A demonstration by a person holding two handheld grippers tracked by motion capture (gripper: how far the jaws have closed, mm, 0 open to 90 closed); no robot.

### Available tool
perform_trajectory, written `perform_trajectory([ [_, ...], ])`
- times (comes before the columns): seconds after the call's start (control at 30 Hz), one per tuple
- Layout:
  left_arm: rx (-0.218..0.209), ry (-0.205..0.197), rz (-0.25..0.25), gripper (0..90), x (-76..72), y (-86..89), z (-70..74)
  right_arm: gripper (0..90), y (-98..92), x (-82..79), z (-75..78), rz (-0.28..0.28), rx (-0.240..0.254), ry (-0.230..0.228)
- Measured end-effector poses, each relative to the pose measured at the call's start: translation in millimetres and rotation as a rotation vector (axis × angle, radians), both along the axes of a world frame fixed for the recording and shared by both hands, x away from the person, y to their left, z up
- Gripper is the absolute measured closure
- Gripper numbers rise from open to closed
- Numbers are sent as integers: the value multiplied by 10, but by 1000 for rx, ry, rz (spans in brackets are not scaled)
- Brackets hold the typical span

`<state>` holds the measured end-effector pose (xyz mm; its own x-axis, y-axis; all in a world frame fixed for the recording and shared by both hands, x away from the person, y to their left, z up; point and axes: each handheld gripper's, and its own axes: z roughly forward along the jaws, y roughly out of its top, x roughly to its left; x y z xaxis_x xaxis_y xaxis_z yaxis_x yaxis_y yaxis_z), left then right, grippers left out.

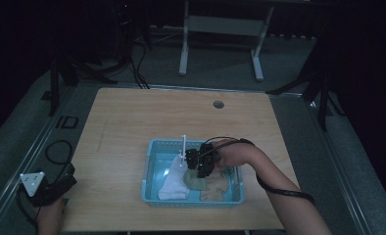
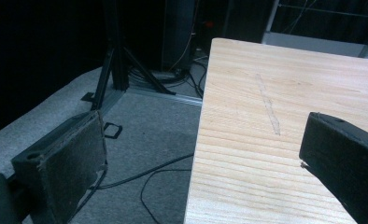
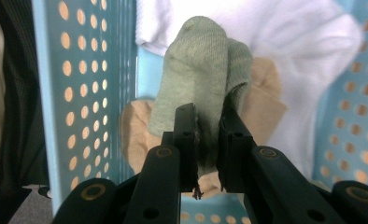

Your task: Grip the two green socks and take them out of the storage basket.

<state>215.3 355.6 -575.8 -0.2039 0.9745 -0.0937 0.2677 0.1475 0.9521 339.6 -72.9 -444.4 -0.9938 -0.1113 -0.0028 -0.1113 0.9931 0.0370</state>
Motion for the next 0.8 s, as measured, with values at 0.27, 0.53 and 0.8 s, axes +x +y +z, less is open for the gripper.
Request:
perform_trajectory([
  [0.27, 3, -2, 0, 7, 2, -5, 0, 804, -27, -25, 232, -4, 16, -10],
  [0.53, 5, -3, -1, 7, 1, -8, -1, 807, -117, -88, 440, -6, 45, -8],
  [0.8, 8, 3, 2, 7, 5, -11, 1, 806, -295, -66, 540, -37, 64, -32],
])
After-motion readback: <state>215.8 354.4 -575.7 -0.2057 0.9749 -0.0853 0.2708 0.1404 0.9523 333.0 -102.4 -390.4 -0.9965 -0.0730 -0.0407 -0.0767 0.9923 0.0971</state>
